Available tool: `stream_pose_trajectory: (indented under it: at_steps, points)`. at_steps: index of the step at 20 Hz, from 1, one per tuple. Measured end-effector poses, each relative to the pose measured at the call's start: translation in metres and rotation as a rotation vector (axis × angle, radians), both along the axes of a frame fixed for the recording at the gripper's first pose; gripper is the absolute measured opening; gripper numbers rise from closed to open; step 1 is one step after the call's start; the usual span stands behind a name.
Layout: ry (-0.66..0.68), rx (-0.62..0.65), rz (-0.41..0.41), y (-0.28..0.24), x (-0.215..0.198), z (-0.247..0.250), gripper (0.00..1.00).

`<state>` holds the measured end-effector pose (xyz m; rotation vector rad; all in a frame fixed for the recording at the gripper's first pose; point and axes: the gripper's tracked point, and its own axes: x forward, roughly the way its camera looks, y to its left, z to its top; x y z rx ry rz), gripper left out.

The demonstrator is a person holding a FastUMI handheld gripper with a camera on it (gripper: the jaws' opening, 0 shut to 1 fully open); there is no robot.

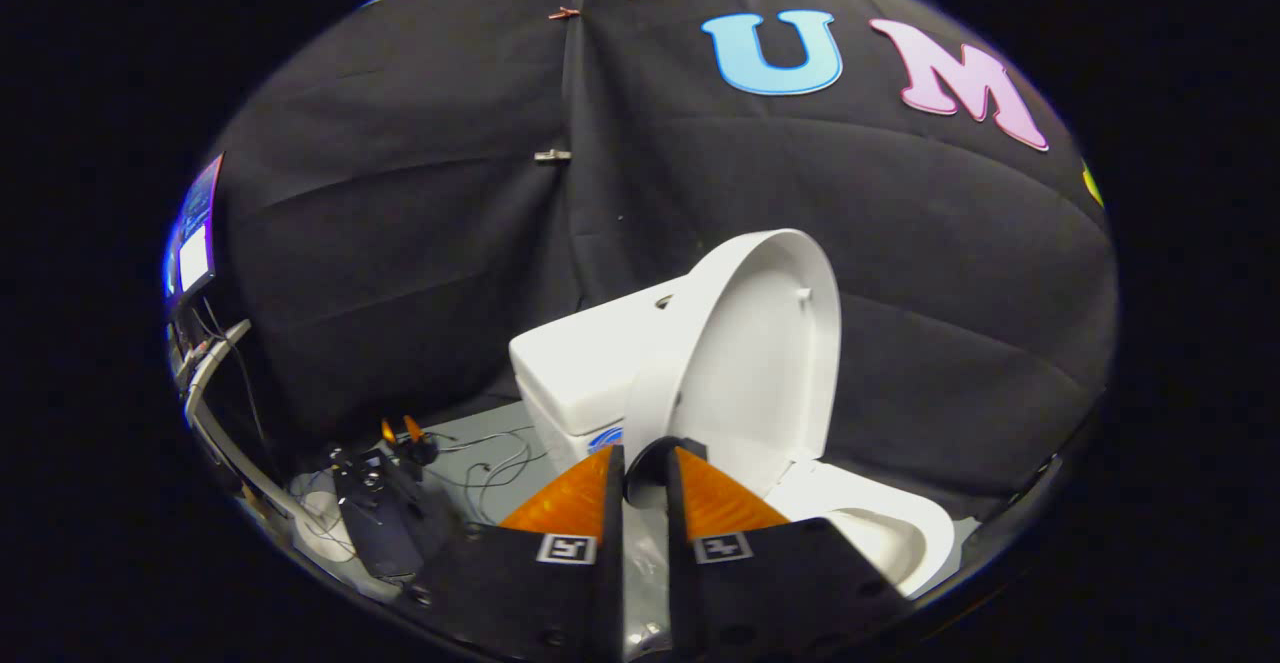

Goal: Open the toilet lid.

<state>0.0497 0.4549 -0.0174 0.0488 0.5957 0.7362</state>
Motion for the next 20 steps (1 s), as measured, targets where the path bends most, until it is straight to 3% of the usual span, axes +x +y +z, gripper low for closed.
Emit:
stream_pose_trajectory:
  at_steps: [3, 4, 5, 7, 15, 20]
  points:
    - [-0.051, 0.005, 0.017, -0.001, 0.002, 0.006, 0.69]
    - [-0.078, 0.004, 0.016, -0.003, 0.002, 0.011, 0.77]
    - [-0.109, 0.005, 0.011, -0.006, 0.001, 0.015, 0.91]
    - [-0.172, 0.014, -0.010, -0.016, 0.000, 0.027, 1.00]
    - [-0.396, 0.007, -0.214, -0.128, 0.011, 0.074, 0.99]
    - [-0.446, -0.068, -0.337, -0.228, 0.001, 0.060, 0.99]
